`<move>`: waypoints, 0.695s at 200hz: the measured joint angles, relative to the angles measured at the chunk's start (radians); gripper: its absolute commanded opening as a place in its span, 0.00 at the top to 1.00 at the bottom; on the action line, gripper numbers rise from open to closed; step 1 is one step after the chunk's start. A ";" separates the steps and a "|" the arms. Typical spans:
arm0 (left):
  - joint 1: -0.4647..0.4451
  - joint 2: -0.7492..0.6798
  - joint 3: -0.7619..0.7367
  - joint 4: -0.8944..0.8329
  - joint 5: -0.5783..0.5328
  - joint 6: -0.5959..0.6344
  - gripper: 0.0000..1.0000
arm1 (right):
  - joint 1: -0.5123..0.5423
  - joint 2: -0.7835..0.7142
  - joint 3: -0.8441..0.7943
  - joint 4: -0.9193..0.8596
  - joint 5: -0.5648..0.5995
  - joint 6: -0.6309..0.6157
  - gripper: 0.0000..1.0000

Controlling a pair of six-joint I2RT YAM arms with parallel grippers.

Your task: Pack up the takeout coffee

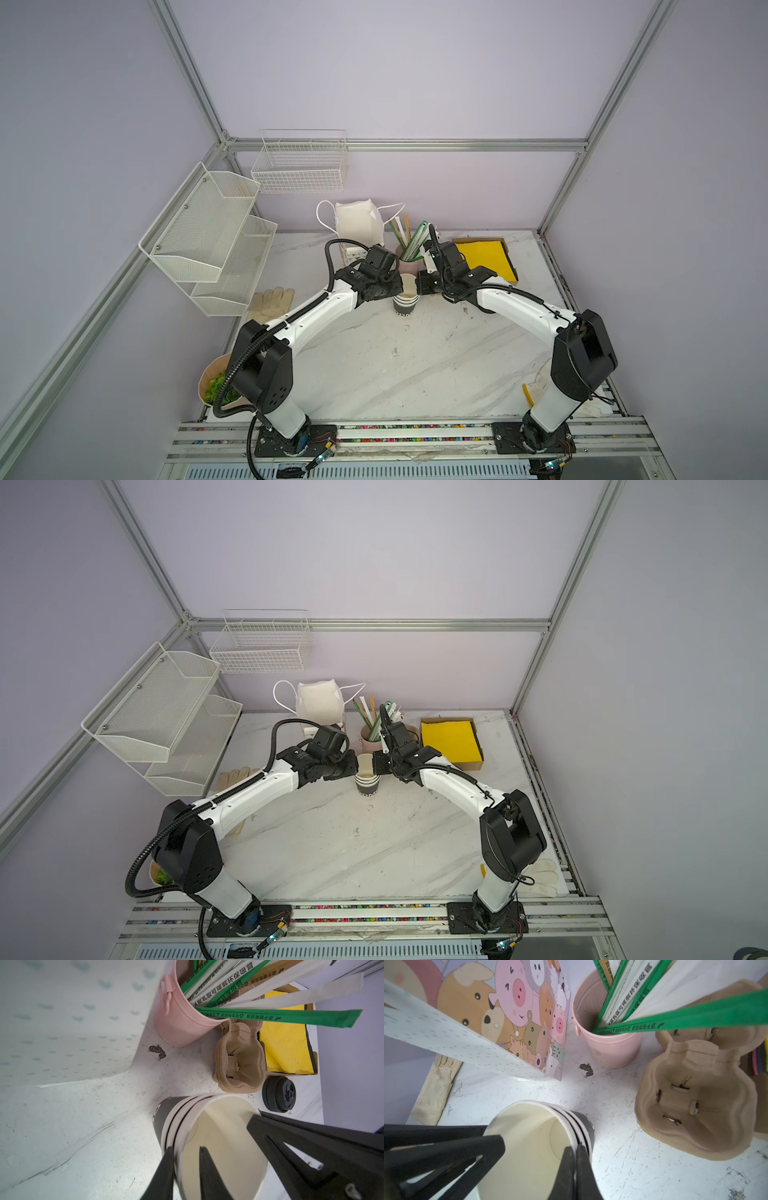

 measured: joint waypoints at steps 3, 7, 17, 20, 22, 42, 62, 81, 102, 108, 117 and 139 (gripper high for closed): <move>-0.001 0.001 0.000 0.000 -0.001 0.000 0.77 | 0.001 0.000 0.000 0.000 0.001 0.000 1.00; -0.002 0.002 0.000 0.000 -0.002 0.001 0.77 | 0.001 0.000 0.000 0.000 0.002 -0.001 1.00; -0.004 0.005 0.000 -0.004 -0.003 0.002 0.80 | 0.001 0.000 0.000 -0.001 0.003 -0.002 1.00; -0.005 0.005 0.000 -0.006 -0.005 0.003 0.82 | 0.001 0.000 0.000 -0.001 0.003 -0.002 1.00; -0.005 0.006 0.000 -0.006 -0.005 0.002 0.82 | 0.001 0.000 0.000 -0.001 0.003 -0.002 1.00; -0.008 0.008 0.003 -0.023 -0.009 0.014 0.87 | 0.002 0.000 0.000 -0.004 0.006 -0.003 1.00; -0.009 0.010 0.006 -0.031 -0.014 0.023 0.93 | 0.002 0.000 0.000 -0.004 0.012 -0.003 1.00; -0.011 0.013 0.006 -0.039 -0.026 0.025 1.00 | 0.003 0.000 0.000 -0.004 0.013 -0.003 1.00; -0.013 0.021 0.019 -0.052 -0.032 0.029 1.00 | 0.006 0.000 0.000 -0.004 0.017 -0.003 1.00; -0.013 0.024 0.024 -0.055 -0.033 0.029 1.00 | 0.007 0.000 0.000 -0.003 0.019 -0.003 0.98; -0.012 0.026 0.033 -0.061 -0.035 0.029 1.00 | 0.007 0.000 0.000 -0.002 0.021 -0.003 0.94; -0.013 0.032 0.055 -0.080 -0.041 0.034 1.00 | 0.006 0.000 0.000 0.005 0.021 -0.001 0.93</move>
